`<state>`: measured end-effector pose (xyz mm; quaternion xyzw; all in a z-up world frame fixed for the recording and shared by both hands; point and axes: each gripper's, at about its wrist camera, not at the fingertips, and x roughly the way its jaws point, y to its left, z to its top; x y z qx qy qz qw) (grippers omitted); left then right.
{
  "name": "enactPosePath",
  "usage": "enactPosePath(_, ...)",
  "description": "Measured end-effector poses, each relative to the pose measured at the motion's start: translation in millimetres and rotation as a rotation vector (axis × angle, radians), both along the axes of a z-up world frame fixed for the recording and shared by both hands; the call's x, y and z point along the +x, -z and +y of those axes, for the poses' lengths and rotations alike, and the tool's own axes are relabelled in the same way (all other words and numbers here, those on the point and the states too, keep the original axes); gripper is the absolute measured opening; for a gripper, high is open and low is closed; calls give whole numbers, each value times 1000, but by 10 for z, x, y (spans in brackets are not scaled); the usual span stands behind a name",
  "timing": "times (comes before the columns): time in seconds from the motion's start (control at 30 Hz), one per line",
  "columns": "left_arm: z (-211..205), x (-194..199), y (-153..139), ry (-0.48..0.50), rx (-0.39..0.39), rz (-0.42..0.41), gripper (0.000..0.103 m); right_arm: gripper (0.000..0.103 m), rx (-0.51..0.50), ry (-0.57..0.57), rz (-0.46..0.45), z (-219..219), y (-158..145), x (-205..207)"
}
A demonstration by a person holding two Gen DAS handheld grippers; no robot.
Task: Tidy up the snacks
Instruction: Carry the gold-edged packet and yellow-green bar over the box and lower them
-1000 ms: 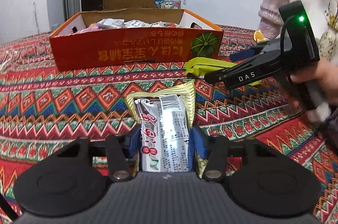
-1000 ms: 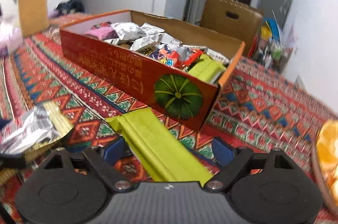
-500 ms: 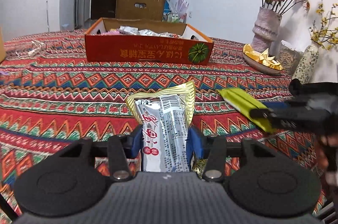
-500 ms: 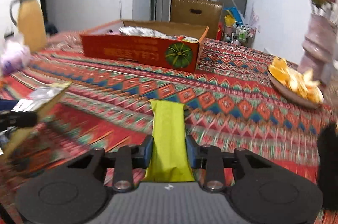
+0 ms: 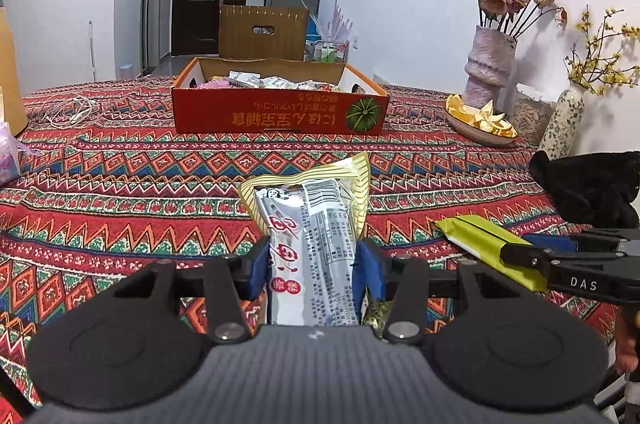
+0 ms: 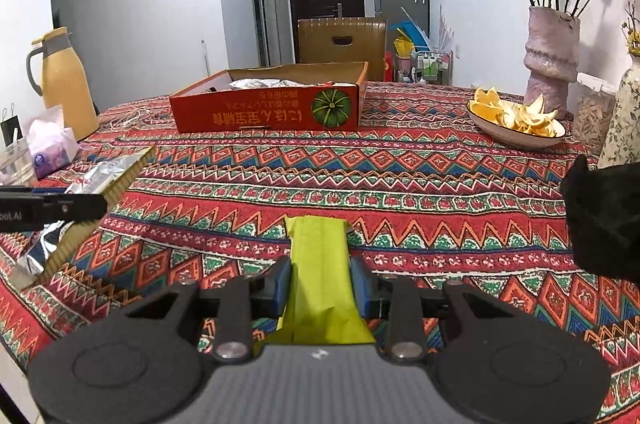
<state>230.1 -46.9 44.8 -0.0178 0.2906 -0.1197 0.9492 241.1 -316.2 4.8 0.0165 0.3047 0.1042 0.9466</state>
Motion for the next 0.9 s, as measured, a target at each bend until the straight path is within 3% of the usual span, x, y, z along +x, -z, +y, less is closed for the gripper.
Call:
enactPosePath(0.43,79,651,-365,33,-28,-46,48,31,4,-56,-68,23,-340,363)
enactPosePath(0.67,19,1339,-587,73,-30,-73,48,31,-82,-109,-134,101,-677,1104)
enactPosePath(0.9,-131,2425,-777,86,-31,-97,48,31,-152,-113,-195,275,-838,2210)
